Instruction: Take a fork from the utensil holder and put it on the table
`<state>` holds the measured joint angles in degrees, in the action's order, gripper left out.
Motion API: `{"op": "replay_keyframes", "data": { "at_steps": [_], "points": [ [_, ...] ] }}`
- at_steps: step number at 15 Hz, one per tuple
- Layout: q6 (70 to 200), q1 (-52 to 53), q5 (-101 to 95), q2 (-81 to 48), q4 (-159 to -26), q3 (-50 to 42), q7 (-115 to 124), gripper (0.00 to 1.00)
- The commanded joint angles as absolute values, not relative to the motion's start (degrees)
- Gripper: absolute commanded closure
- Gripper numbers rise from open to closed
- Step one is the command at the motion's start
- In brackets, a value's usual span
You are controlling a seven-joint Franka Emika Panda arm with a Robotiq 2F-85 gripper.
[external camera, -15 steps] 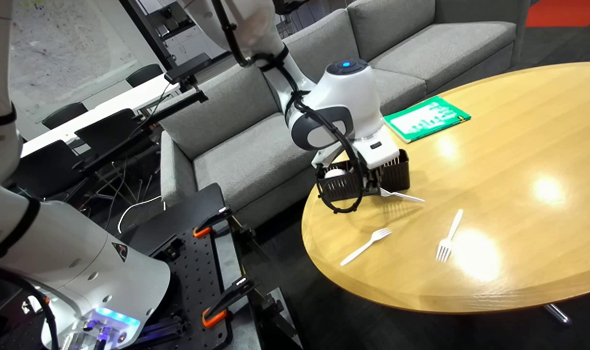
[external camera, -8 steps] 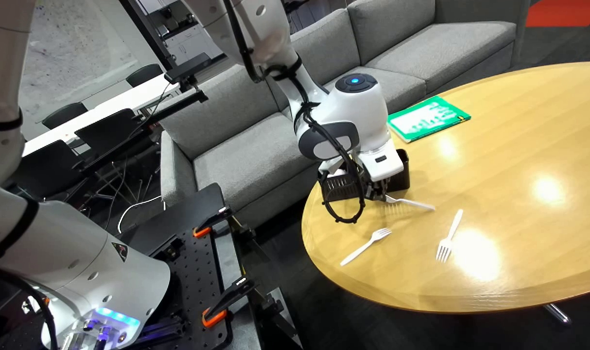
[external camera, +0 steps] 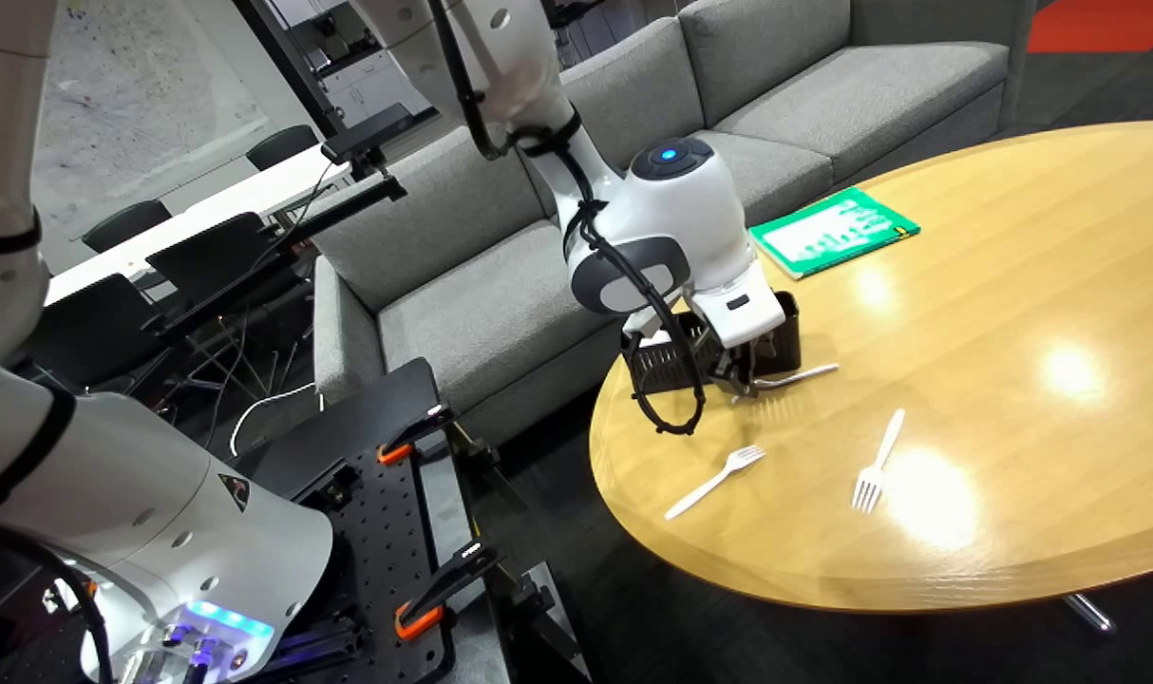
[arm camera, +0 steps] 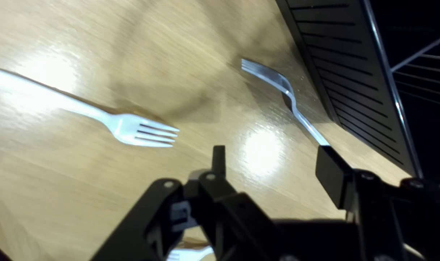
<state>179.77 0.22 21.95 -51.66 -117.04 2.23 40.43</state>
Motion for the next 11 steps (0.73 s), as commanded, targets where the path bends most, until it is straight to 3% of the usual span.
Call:
{"op": "replay_keyframes", "data": {
  "at_steps": [1, 11],
  "points": [
    [184.08, 0.24, 23.57, -42.95, -126.82, 2.34, 37.59, 0.02],
    [183.52, 5.15, 22.25, -20.10, -146.04, -1.53, 29.88, 0.00]
  ]
}}
